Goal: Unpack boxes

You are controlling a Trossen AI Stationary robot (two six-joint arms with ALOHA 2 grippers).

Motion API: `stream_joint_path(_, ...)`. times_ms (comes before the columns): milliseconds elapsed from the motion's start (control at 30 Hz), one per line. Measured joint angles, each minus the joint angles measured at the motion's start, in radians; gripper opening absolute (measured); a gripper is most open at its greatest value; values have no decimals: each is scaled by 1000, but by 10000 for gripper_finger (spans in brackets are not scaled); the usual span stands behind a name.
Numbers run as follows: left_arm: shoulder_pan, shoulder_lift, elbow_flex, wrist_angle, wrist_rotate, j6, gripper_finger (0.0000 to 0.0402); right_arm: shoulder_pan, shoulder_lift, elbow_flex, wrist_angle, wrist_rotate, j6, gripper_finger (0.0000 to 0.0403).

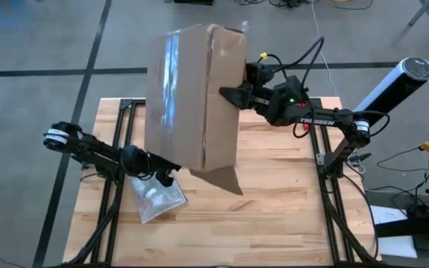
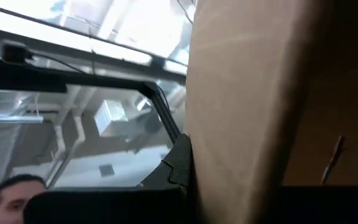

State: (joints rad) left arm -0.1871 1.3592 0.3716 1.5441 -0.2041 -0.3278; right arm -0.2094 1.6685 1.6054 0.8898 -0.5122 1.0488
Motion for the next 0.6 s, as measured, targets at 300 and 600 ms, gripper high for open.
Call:
stream_joint_path(300,-87,-15,-57,-1,-103,-14,1,-19,3,-2,-42,-91,44,23)
stream_joint_path(600,-104,-21,-57,7,-103,-43,0,-115,-34,-6,-58,-172,57,142)
